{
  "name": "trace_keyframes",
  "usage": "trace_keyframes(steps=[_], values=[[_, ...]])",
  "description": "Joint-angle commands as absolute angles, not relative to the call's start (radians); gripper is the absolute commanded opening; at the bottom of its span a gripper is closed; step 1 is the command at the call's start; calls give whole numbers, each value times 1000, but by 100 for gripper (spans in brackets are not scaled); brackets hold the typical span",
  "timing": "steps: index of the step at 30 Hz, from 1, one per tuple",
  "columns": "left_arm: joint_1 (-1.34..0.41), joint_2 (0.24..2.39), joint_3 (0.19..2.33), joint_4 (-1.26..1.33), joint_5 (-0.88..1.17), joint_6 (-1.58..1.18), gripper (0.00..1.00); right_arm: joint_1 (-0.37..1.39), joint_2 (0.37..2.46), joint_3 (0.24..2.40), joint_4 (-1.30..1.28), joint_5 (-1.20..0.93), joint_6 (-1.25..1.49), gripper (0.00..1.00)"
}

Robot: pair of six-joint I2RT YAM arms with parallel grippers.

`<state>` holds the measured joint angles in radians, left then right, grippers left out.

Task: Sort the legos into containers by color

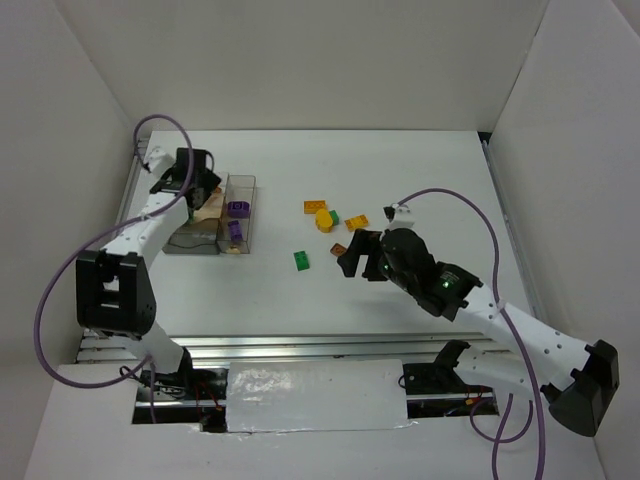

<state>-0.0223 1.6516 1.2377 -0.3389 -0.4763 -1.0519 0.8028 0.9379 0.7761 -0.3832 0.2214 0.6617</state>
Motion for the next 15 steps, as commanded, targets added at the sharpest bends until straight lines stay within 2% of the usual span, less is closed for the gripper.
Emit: trace_keyframes(steps=[1,6,10,15], values=[[-258,1548,1337,-426,-560,-928,100,810,896,788,-417,337,719,92],[-579,1566,1319,-541,-587,-919,100,810,822,819,-494,468,765,92],[-760,1647,1322,-624,-653,-1001,100,808,818,859,-551,500,759,93],[-804,1816,1356,-675,-641,-1049,99,808,795,858,-540,451,742,92]])
